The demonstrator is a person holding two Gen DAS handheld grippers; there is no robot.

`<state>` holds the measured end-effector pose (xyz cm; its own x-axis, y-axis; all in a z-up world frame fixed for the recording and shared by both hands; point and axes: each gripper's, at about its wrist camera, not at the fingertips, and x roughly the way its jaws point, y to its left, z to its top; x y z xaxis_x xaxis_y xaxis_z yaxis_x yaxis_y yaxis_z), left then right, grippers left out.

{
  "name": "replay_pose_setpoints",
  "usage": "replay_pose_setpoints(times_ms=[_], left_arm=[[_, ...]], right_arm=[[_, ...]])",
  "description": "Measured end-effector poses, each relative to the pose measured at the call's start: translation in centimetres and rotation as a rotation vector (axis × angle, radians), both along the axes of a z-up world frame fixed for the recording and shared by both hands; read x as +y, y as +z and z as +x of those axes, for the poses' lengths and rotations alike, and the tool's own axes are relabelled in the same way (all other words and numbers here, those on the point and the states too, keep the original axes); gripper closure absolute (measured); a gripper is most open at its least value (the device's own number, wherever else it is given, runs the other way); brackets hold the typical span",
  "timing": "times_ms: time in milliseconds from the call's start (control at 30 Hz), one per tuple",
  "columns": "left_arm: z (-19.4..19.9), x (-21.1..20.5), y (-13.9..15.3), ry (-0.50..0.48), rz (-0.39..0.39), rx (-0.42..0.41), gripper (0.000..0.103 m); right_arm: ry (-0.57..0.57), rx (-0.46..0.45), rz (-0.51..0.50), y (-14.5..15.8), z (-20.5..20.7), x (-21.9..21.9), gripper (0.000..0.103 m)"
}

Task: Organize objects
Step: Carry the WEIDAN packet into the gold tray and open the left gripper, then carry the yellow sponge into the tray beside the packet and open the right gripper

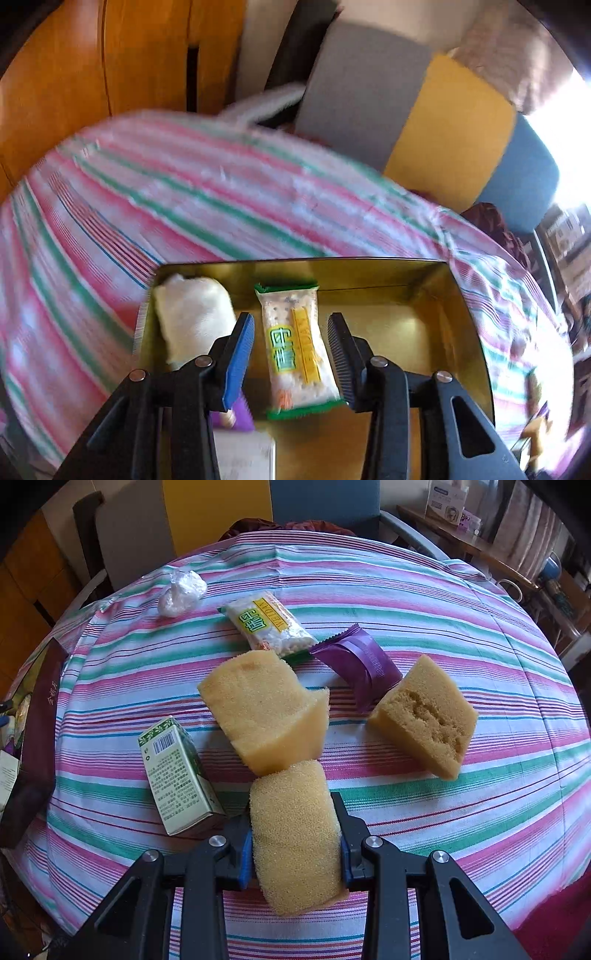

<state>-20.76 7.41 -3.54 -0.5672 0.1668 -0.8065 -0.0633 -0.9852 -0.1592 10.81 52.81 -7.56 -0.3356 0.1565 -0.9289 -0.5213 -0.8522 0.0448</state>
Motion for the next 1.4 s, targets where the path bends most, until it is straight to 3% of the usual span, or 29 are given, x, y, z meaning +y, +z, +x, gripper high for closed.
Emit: replay_pose_setpoints(times_ms=[133, 400, 800, 933, 1133, 1400], left_arm=[[6.3, 1.3, 1.9, -0.087, -0.059, 0.108, 0.062], [14.7, 2.4, 1.9, -0.177, -0.105, 0.153, 0.061], [18.7, 1.0, 2.3, -0.182, -0.136, 0.196, 0.061], [18.5, 0.1, 2.1, -0.163, -0.123, 0.186, 0.061], [18.4, -1.7, 1.9, -0.128, -0.108, 0.179, 0.061], [18.1, -4.2, 1.0, -0.081, -0.107, 0.152, 0.061]], right_arm=[[0.001, 0.004, 0.006, 0.1, 0.0, -0.1, 0.068], [-0.011, 0.017, 0.034, 0.6, 0.3, 0.0, 0.069], [-0.079, 0.177, 0.053, 4.4, 1.1, -0.5, 0.069], [0.019, 0.231, 0.024, 6.6, -1.4, -4.3, 0.069], [0.273, 0.286, -0.048, 8.9, -8.0, -14.1, 0.069], [0.487, 0.246, -0.218, 7.8, -16.5, -25.2, 0.068]])
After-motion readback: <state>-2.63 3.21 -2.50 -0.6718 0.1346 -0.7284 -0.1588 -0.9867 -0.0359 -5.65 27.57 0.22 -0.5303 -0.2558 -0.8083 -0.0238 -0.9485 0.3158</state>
